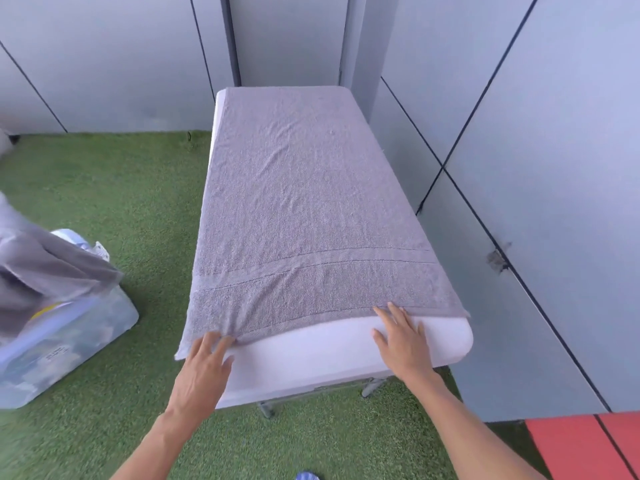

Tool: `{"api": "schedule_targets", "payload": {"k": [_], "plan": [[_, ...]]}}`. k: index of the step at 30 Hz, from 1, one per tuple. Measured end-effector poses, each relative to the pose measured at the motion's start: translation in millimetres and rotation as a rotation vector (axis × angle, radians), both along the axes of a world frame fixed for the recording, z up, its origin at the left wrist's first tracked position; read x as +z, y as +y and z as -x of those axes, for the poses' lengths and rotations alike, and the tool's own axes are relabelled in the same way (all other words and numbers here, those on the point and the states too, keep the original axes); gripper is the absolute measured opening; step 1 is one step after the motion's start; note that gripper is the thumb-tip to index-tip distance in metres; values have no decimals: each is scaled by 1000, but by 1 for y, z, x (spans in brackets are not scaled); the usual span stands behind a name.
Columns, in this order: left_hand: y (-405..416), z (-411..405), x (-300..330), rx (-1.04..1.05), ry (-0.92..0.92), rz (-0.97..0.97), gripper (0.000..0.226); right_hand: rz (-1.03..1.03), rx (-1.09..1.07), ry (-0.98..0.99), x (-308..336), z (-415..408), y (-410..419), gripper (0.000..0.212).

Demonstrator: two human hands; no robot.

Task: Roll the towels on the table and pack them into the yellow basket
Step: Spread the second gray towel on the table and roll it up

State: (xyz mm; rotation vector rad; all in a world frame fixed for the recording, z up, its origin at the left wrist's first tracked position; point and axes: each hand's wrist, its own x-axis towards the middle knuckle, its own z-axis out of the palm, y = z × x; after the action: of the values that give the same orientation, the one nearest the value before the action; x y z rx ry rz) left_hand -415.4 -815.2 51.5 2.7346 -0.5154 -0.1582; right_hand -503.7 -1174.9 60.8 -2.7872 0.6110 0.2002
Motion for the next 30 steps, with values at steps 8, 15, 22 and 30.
{"api": "schedule_targets", "payload": {"k": [8, 15, 22, 30], "plan": [[-2, -8, 15, 63, 78, -55, 14, 168, -24, -28, 13, -12, 6, 20], [11, -60, 24, -38, 29, 22, 12, 160, -53, -47, 9, -83, 84, 23], [61, -177, 45, -123, -19, 39, 25, 3, 12, -106, 14, -216, 225, 24], [133, -328, 70, -209, -70, -5, 27, -63, -61, -122, 23, -348, 314, 27]]}}
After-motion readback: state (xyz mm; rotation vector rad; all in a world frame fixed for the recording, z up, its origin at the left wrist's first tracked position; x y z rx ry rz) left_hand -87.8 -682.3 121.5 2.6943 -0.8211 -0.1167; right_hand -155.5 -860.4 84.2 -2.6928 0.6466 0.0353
